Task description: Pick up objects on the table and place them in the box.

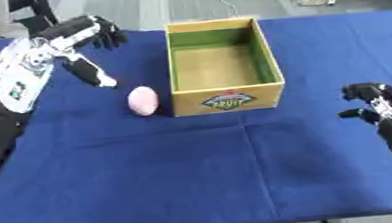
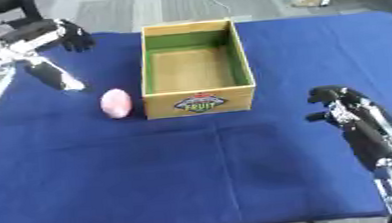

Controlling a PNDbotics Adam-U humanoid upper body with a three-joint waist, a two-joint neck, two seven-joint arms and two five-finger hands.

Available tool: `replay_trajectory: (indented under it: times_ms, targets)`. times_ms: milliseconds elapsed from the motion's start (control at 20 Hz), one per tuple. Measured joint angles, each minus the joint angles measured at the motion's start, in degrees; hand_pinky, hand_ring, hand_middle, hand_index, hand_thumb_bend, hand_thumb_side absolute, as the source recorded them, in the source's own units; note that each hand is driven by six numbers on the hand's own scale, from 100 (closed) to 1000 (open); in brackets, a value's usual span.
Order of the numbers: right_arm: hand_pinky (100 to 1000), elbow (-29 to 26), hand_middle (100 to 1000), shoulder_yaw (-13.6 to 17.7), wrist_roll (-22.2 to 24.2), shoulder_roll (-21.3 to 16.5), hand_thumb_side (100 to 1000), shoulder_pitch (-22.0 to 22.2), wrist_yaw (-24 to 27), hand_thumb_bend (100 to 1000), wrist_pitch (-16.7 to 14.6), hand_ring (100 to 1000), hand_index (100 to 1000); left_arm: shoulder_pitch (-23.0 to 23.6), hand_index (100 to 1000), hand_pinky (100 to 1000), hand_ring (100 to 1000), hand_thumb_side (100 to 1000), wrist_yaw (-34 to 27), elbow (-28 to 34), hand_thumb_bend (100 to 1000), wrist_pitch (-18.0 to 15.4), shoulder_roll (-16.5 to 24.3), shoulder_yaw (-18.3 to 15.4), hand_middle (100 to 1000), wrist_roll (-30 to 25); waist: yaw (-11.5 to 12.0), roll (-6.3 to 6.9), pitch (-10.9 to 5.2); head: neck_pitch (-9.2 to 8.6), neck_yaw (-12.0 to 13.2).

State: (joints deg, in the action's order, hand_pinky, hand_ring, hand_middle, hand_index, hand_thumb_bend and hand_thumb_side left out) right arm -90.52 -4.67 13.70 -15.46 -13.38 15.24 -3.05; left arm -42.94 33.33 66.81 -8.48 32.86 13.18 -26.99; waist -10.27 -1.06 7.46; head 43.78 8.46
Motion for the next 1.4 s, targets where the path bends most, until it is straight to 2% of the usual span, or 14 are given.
replay_trajectory:
  times_ms: [100, 150, 200, 500, 900, 1200, 1400]
  targets:
    - [647, 0.0, 619, 0.0, 0.0, 0.0, 476, 0.0, 0.0, 100, 0.0, 932, 734, 0.0, 759, 666, 650, 177, -0.2, -1.3, 667, -0.4, -1.0, 0.3, 609, -0.4, 0.0, 0.00, 0.00, 0.00, 0.0]
    - [647, 0.0, 619, 0.0, 0.0, 0.0, 474, 0.0, 0.0, 100, 0.0, 932, 734, 0.0, 759, 667, 651, 171, -0.3, -1.8, 720, -0.6, -1.4, 0.4, 609, -0.7, -0.1, -0.01, 0.00, 0.00, 0.0]
    - [647, 0.0, 619, 0.0, 0.1, 0.0, 476, 0.0, 0.0, 100, 0.0, 932, 734, 0.0, 759, 667, 652, 185, -0.5, -2.2, 674, -0.8, -1.7, 0.6, 612, -1.0, -0.2, -0.01, 0.00, 0.00, 0.0]
    - [647, 0.0, 619, 0.0, 0.1, 0.0, 476, -0.1, 0.0, 100, 0.0, 933, 734, 0.0, 776, 673, 669, 191, -0.9, -3.5, 689, -1.4, -2.8, 1.2, 645, -3.1, -0.3, -0.07, 0.00, 0.00, 0.2]
    - [647, 0.0, 619, -0.1, 0.3, 0.0, 474, -0.2, 0.0, 100, 0.0, 933, 734, 0.2, 784, 687, 690, 168, 1.8, -4.9, 696, -1.7, -4.2, 1.6, 672, -3.0, -0.4, -0.29, 0.02, 0.00, 0.5]
    - [647, 0.0, 619, -0.3, 0.3, 0.0, 474, -0.2, 0.0, 100, 0.0, 933, 734, 0.5, 766, 658, 647, 105, 4.2, -6.0, 667, -2.0, -4.7, 1.8, 629, -2.4, -0.6, -0.43, 0.05, 0.00, 0.5]
    - [647, 0.0, 619, -0.3, 0.3, 0.0, 474, -0.2, 0.0, 100, 0.0, 933, 733, 0.6, 731, 622, 600, 109, 5.3, -6.7, 614, -2.1, -4.9, 1.8, 583, -2.1, -0.7, -0.46, 0.10, 0.00, 0.5]
